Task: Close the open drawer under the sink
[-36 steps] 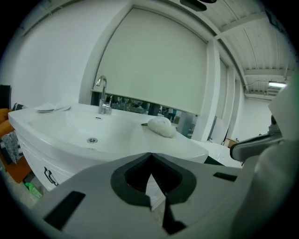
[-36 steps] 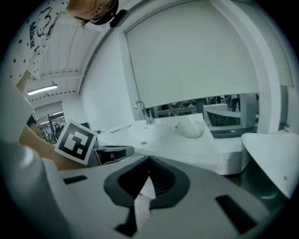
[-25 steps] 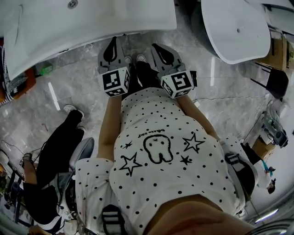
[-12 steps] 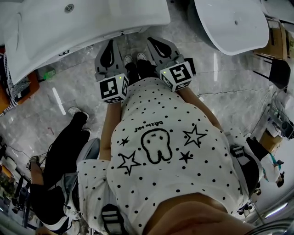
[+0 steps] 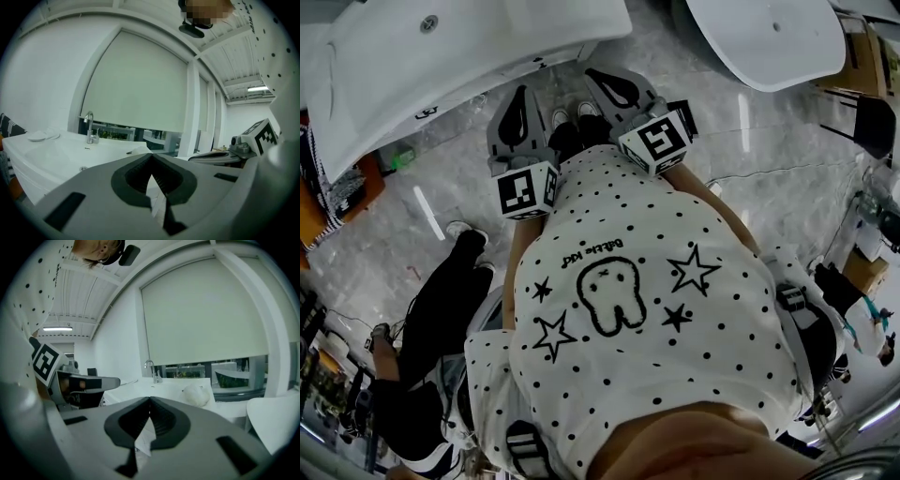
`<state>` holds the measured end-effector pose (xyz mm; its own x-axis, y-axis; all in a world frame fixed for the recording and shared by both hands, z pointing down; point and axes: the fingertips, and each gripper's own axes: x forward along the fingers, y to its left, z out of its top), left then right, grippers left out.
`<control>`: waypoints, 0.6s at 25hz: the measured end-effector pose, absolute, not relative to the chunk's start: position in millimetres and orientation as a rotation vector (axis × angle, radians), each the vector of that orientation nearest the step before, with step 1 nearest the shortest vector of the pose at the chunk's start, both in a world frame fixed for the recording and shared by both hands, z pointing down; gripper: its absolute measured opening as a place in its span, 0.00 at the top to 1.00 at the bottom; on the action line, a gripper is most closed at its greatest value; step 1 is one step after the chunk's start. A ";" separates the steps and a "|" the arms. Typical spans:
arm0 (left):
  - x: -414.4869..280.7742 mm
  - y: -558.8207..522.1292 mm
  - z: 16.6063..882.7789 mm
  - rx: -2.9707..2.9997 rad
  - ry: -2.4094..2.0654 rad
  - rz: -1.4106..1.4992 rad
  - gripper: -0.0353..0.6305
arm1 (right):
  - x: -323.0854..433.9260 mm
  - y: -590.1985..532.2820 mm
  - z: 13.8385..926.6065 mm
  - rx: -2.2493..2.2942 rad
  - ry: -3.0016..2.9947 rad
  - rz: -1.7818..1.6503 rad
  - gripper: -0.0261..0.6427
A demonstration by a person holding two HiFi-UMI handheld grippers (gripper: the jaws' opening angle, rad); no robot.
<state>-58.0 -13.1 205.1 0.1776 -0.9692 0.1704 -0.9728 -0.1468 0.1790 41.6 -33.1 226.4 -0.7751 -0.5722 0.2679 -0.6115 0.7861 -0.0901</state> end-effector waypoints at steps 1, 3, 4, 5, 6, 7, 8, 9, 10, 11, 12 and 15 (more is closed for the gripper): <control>-54.8 -11.3 205.6 2.213 -1.859 0.018 0.94 | 40.7 -31.3 225.7 0.912 -2.764 0.256 0.94; -48.0 -6.9 204.8 2.227 -1.848 0.028 0.94 | 39.3 -25.9 223.0 0.877 -2.791 0.270 0.94; -45.4 -5.3 204.6 2.233 -1.846 0.033 0.94 | 39.1 -23.1 223.3 0.858 -2.797 0.275 0.94; -44.1 -5.2 206.2 2.237 -1.846 0.033 0.94 | 38.9 -21.1 226.5 0.841 -2.794 0.278 0.94; -44.0 -6.7 211.0 2.239 -1.841 0.030 0.94 | 38.0 -20.6 232.3 0.827 -2.789 0.279 0.94; -44.6 -8.9 217.9 2.236 -1.832 0.025 0.94 | 36.1 -21.8 238.0 0.820 -2.789 0.275 0.94; -45.1 -10.6 224.3 2.233 -1.821 0.022 0.94 | 34.0 -23.5 242.0 0.818 -2.794 0.267 0.94; -45.5 -11.3 228.0 2.232 -1.812 0.024 0.94 | 32.4 -24.9 243.9 0.820 -2.797 0.258 0.94; -45.7 -11.3 228.6 2.234 -1.808 0.031 0.94 | 31.6 -26.0 244.2 0.824 -2.795 0.254 0.94; -45.3 -10.8 227.3 2.238 -1.807 0.044 0.94 | 31.4 -26.9 243.6 0.829 -2.790 0.256 0.94; -44.3 -9.9 224.9 2.243 -1.805 0.057 0.94 | 31.7 -27.2 242.4 0.832 -2.784 0.262 0.94; -39.6 -3.7 211.6 2.252 -1.797 0.059 0.94 | 34.7 -20.0 232.1 0.825 -2.770 0.281 0.94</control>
